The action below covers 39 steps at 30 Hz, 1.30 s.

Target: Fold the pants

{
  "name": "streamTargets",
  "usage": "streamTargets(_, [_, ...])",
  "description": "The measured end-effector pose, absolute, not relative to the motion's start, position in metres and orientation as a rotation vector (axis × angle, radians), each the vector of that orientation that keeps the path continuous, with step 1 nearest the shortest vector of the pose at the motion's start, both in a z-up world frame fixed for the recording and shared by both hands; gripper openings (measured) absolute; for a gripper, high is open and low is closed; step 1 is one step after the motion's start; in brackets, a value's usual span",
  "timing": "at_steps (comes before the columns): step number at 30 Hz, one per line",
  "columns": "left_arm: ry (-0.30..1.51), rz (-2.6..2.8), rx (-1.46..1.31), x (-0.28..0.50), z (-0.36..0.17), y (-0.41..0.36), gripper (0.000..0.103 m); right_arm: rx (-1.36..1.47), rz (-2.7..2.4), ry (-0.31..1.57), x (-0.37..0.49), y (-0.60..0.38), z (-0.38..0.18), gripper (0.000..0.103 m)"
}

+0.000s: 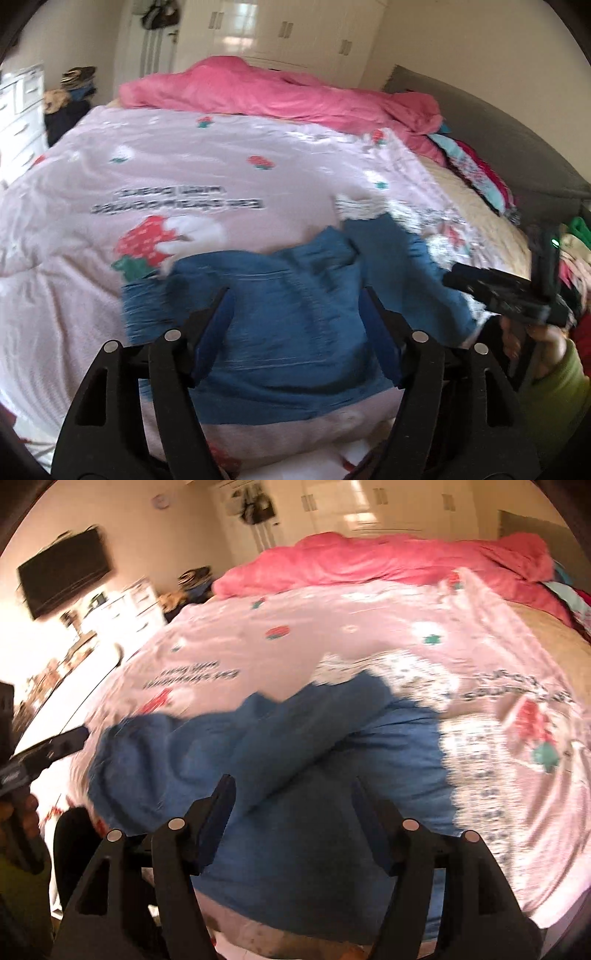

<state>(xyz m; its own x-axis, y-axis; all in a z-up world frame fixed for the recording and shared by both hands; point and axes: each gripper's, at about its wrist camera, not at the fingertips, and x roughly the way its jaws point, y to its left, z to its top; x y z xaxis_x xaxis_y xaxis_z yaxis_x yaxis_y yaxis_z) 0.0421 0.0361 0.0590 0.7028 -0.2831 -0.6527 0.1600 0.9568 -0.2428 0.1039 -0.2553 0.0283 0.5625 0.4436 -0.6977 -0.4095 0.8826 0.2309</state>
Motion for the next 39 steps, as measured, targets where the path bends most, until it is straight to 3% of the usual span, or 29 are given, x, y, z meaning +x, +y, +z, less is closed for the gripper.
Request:
streamTargets(3, [0.778,-0.304,-0.175,0.047,0.054,0.019,0.064,0.053,0.461,0.824,0.108,-0.27,0.031,0.074])
streamTargets(13, [0.892,-0.487,-0.197,0.065,0.019,-0.034,0.062,-0.03,0.414,0.821,0.128,-0.284,0.036,0.081])
streamTargets(16, [0.931,-0.52,-0.223,0.077,0.007,-0.042,0.052,-0.053,0.421,0.821,0.14,-0.278,0.039,0.081])
streamTargets(23, [0.978,-0.504,-0.211,0.111,-0.011,-0.055,0.048,-0.103,0.437,0.853,0.176,-0.256,0.039,0.081])
streamTargets(25, [0.985,-0.503,-0.212,0.122,-0.017,-0.058,0.034,-0.119,0.443,0.871,0.189,-0.246,0.037,0.081])
streamTargets(29, [0.991,-0.52,-0.269,0.128,-0.031,-0.058,0.03,-0.165,0.434,0.899,0.213,-0.225,0.033,0.081])
streamTargets(31, [0.967,-0.543,-0.277,0.125,-0.029,-0.06,0.02,-0.158,0.456,0.921,0.227,-0.214,0.03,0.081])
streamTargets(36, [0.915,-0.636,-0.29,0.117,-0.024,-0.067,0.013,-0.236,0.423,0.959,0.26,-0.182,0.016,0.081])
streamTargets(39, [0.919,-0.661,-0.295,0.113,-0.028,-0.069,0.013,-0.236,0.385,1.033,0.284,-0.165,-0.002,0.075])
